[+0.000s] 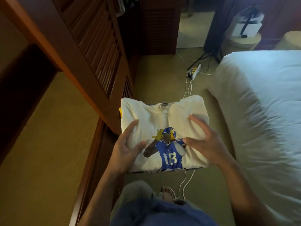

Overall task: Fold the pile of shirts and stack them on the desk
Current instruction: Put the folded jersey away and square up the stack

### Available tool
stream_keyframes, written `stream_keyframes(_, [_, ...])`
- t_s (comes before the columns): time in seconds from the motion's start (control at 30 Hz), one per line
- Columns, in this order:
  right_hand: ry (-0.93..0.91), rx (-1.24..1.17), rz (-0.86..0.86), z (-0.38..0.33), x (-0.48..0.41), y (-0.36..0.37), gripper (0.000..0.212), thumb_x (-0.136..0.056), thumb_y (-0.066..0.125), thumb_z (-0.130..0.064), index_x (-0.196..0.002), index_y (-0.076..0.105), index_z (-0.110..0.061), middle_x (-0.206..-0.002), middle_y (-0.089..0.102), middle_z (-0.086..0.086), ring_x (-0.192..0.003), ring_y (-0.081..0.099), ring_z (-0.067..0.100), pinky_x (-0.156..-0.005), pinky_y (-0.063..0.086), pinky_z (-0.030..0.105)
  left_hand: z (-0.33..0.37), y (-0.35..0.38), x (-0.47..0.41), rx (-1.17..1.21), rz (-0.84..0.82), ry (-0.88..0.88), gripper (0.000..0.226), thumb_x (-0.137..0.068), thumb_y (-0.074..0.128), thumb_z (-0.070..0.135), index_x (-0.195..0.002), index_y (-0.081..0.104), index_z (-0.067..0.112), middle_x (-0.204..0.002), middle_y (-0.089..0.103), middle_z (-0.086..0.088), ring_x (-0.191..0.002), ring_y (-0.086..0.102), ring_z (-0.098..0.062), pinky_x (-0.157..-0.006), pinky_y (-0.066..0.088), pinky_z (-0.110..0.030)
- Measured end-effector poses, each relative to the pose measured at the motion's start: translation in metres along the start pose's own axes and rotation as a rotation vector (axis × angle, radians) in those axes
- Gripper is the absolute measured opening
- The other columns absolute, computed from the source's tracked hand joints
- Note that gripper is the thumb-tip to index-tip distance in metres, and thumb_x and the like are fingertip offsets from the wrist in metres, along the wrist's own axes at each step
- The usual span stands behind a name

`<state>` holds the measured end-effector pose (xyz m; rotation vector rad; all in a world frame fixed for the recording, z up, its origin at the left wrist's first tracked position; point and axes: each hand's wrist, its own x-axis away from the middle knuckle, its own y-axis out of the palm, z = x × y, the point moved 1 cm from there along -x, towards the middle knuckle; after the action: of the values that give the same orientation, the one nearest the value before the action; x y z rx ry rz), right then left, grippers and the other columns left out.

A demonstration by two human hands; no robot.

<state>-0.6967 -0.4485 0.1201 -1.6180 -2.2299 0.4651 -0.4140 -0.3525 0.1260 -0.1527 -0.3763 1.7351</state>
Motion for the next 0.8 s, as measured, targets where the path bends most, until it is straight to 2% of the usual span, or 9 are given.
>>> stream_keyframes(0.07, [0.016,-0.008,0.005,0.001,-0.036,-0.011,0.079,-0.073,0.09,-0.028,-0.138,0.051,-0.052,-0.142,0.048,-0.031,-0.13,0.045,-0.009,-0.104,0.041,0.023,0.004,0.005,-0.036,0.024,0.002,-0.004,0.068,-0.086,0.072,0.048,-0.142,0.036,0.063,-0.137,0.036,0.037,-0.126,0.056,-0.013,-0.093,0.058,-0.036])
stream_keyframes(0.17, [0.011,-0.019,0.004,0.003,-0.098,-0.02,0.078,-0.074,0.09,-0.024,-0.138,0.053,-0.048,-0.143,0.049,-0.027,-0.128,0.048,-0.006,-0.103,0.044,0.024,0.003,0.008,-0.099,0.001,0.01,-0.024,0.069,-0.087,0.072,0.05,-0.144,0.036,0.061,-0.139,0.034,0.04,-0.135,0.047,-0.015,-0.103,0.053,-0.047])
stream_keyframes(0.23, [0.028,-0.004,-0.005,0.004,-0.143,-0.023,0.077,-0.076,0.088,-0.024,-0.139,0.052,-0.048,-0.143,0.048,-0.021,-0.126,0.05,0.003,-0.1,0.047,0.027,0.003,0.008,-0.144,-0.003,0.024,-0.036,0.07,-0.089,0.073,0.042,-0.145,0.036,0.058,-0.139,0.034,0.039,-0.138,0.043,-0.013,-0.106,0.05,-0.048])
stream_keyframes(0.3, [0.033,0.01,-0.002,0.004,-0.188,-0.025,0.076,-0.076,0.087,-0.026,-0.138,0.05,-0.051,-0.144,0.048,-0.016,-0.125,0.051,0.01,-0.099,0.05,0.033,0.002,0.007,-0.189,0.0,0.031,-0.026,0.071,-0.09,0.073,0.035,-0.147,0.037,0.055,-0.14,0.035,0.039,-0.139,0.041,-0.01,-0.107,0.05,-0.042])
stream_keyframes(0.43, [0.053,0.024,0.015,0.004,-0.27,-0.031,0.075,-0.076,0.087,-0.031,-0.135,0.048,-0.058,-0.14,0.048,-0.01,-0.121,0.054,0.016,-0.096,0.054,0.043,0.009,0.002,-0.278,-0.007,0.008,-0.023,0.073,-0.089,0.075,0.029,-0.148,0.039,0.05,-0.138,0.033,0.042,-0.136,0.042,-0.006,-0.108,0.049,-0.041])
stream_keyframes(0.6, [0.1,0.066,0.035,0.0,-0.357,-0.044,0.076,-0.077,0.086,-0.035,-0.134,0.044,-0.064,-0.138,0.049,-0.002,-0.115,0.056,0.022,-0.092,0.054,0.047,0.027,-0.001,-0.37,0.039,-0.007,-0.07,0.072,-0.09,0.076,0.021,-0.143,0.042,0.056,-0.146,0.035,0.025,-0.139,0.038,-0.01,-0.113,0.044,-0.046])
stream_keyframes(0.73, [0.084,0.042,0.019,0.002,-0.426,-0.057,0.076,-0.076,0.086,-0.04,-0.136,0.044,-0.062,-0.138,0.05,0.001,-0.112,0.058,0.022,-0.09,0.055,0.049,0.036,0.003,-0.439,0.039,0.01,-0.061,0.075,-0.086,0.08,0.022,-0.147,0.045,0.045,-0.142,0.035,0.037,-0.139,0.039,-0.006,-0.114,0.042,-0.047])
stream_keyframes(0.8, [0.081,0.043,0.008,0.007,-0.465,-0.062,0.077,-0.076,0.086,-0.038,-0.136,0.043,-0.062,-0.138,0.05,0.0,-0.113,0.058,0.02,-0.091,0.056,0.049,0.04,0.006,-0.476,0.036,0.006,-0.059,0.076,-0.083,0.081,0.024,-0.148,0.045,0.039,-0.143,0.035,0.037,-0.138,0.04,-0.002,-0.114,0.042,-0.044])
